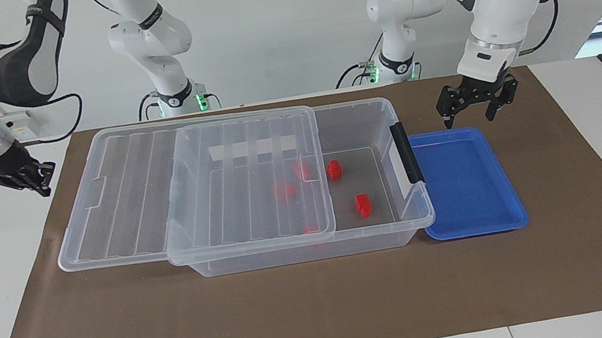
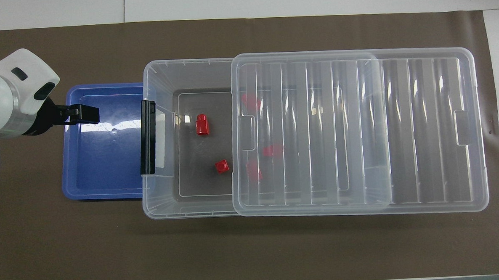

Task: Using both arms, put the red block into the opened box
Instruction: 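Withdraw the left gripper from the box back beside the blue tray, then slide the clear lid back over the box with the right gripper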

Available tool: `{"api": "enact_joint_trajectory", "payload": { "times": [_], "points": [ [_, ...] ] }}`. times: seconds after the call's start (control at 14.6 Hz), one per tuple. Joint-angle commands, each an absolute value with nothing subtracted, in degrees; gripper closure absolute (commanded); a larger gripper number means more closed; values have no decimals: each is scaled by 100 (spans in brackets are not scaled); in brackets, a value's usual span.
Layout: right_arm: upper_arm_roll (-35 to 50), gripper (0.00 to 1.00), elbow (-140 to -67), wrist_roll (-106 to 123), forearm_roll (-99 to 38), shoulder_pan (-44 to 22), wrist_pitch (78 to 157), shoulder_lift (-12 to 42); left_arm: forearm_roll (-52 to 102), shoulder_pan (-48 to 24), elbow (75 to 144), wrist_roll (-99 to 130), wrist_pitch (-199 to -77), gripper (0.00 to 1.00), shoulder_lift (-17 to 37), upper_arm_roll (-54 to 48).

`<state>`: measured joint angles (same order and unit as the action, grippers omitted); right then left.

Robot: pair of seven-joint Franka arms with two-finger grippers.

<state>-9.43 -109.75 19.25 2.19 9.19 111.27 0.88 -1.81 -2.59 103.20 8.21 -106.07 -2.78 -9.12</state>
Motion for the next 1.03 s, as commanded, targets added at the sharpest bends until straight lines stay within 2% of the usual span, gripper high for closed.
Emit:
{"api": "enact_joint_trajectory", "payload": {
  "times": [0.0, 0.27, 0.76, 0.96],
  "points": [
    [-914, 100, -11223, 1566, 123, 651, 11434, 62, -53, -193, 10117, 694, -10345, 0, -255, -940],
    [-905, 100, -11435, 1529, 123, 546, 11619, 62, 44, -667, 9915, 318, -10064, 0, -237, -230],
    [-879, 100, -11426, 1258, -123, 483, 11531, 62, 88, -423, 9212, -220, -9107, 0, -115, -9],
    [-870, 100, -11426, 907, -132, 194, 11522, 62, 193, -334, 8842, -211, -8685, 0, 61, -9]
  ]
}}
